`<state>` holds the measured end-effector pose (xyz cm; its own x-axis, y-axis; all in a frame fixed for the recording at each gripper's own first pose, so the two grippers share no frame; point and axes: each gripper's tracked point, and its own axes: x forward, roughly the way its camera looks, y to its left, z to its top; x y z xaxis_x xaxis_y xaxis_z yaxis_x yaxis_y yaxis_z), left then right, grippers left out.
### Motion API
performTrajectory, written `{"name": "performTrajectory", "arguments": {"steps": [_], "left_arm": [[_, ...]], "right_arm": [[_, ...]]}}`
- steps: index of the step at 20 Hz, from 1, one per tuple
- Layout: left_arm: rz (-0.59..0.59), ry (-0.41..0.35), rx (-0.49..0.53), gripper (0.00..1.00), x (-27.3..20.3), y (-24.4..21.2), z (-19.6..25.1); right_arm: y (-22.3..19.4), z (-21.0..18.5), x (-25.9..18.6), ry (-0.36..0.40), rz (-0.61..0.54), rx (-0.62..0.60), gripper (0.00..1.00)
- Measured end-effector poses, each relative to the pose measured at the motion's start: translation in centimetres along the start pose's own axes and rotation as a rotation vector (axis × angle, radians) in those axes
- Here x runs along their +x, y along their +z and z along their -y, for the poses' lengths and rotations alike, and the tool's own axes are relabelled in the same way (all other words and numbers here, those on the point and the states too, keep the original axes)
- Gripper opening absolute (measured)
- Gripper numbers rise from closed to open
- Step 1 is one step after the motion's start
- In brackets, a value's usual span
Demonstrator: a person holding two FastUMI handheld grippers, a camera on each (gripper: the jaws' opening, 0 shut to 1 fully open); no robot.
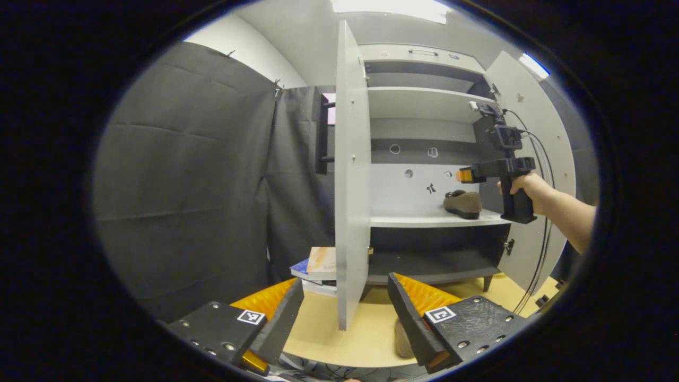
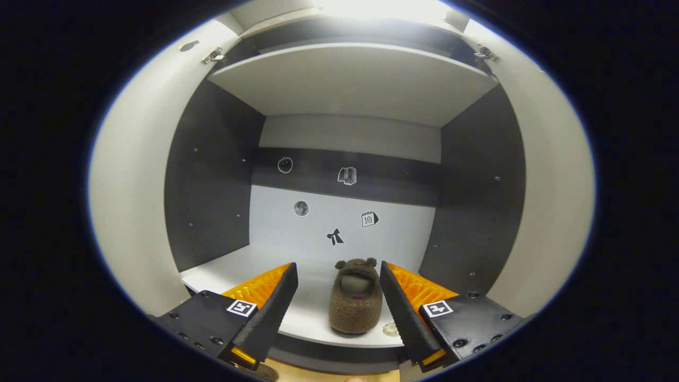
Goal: Grab one shoe with the right hand and put it into the shoe cabinet, grab the other shoe with the left hand and put it into the shoe cabinet; then close the right door with the right hand and the left door with the left hand.
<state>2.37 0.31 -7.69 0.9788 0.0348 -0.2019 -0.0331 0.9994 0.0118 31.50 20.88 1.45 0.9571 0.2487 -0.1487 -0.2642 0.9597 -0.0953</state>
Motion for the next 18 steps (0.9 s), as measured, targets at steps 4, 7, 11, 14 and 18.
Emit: {"name": "performTrajectory", "arguments": {"steps": [4, 7, 11, 14, 18], "left_arm": [[-0.01, -0.08, 0.021, 0.86, 0.5, -0.7, 2.4], [-0.024, -0.143, 0.031, 0.93, 1.0, -1.9, 4.6], [-0.052, -0.222, 0.047, 0.93, 2.3, -4.4, 7.3], [-0.112, -0.271, 0.043, 0.97, 3.8, -7.9, 9.0], [-0.221, -0.29, 0.062, 0.93, 5.7, -13.2, 10.2]], "right_arm": [[0.6, 0.8, -5.3, -0.004, 0.058, -0.018, 0.97], [0.3, 1.6, -8.9, -0.004, 0.067, -0.007, 0.98], [-0.6, 3.0, -13.2, -0.023, 0.078, 0.02, 0.98], [-1.3, 3.9, -16.1, -0.031, 0.093, 0.019, 0.98], [-2.6, 5.0, -20.1, -0.057, 0.103, 0.025, 0.98]]}}
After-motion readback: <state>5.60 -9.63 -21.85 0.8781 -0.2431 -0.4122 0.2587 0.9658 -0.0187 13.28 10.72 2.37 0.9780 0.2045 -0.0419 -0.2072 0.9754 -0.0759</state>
